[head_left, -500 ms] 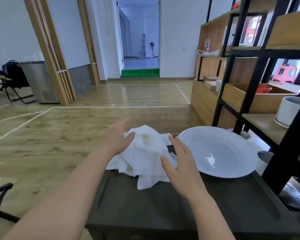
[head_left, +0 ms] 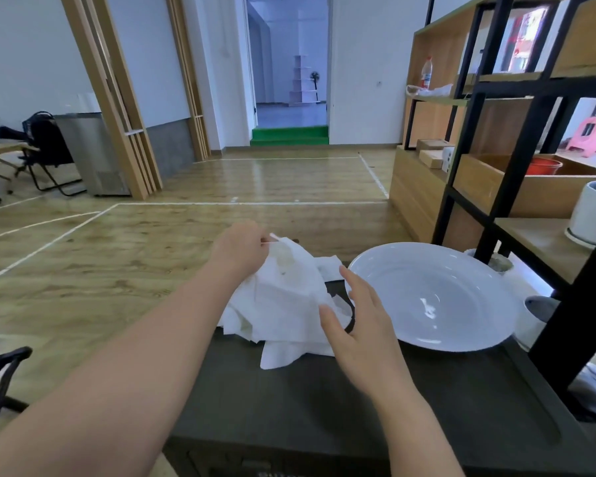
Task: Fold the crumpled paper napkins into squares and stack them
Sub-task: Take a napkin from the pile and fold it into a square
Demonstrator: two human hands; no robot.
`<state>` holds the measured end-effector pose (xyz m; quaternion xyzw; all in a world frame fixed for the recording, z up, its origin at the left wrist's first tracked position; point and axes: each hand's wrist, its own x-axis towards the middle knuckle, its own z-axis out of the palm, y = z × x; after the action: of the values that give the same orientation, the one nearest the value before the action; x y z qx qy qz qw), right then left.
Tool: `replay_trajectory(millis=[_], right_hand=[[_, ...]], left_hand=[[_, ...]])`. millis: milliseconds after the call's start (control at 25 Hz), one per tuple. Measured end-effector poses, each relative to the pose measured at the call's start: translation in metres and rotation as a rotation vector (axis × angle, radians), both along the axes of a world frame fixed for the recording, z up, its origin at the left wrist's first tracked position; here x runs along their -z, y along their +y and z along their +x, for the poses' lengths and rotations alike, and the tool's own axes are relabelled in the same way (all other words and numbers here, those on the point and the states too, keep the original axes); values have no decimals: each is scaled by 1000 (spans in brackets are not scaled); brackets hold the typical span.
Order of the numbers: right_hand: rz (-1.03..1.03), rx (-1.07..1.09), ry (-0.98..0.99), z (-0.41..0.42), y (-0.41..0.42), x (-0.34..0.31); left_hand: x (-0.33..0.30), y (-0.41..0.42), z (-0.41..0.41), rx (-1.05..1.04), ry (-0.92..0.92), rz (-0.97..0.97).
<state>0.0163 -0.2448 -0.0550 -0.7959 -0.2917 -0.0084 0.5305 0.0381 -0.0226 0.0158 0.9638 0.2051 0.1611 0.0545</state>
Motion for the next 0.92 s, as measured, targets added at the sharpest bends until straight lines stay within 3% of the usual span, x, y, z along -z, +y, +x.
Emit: replay_trajectory(millis=[320,480,600,720,840,920], right_hand=[[118,-11,17,-9,-9,-13],[194,-60,70,-13,-22,-11],[220,0,282,-12,-28,1],[205,164,369,-9,-32,14],[38,324,281,-5,-34,28],[-142,318,202,-5,-34,33]], left_hand=[[-43,-66,-71,232,-101,18],[-25,-92,-119,312,102,-262],[8,-97,-130,258,-7,-506],[47,-101,-126,149,-83,-861],[82,-104,-115,10,-127,-1174],[99,-107,-110,-12,-194,-1114]])
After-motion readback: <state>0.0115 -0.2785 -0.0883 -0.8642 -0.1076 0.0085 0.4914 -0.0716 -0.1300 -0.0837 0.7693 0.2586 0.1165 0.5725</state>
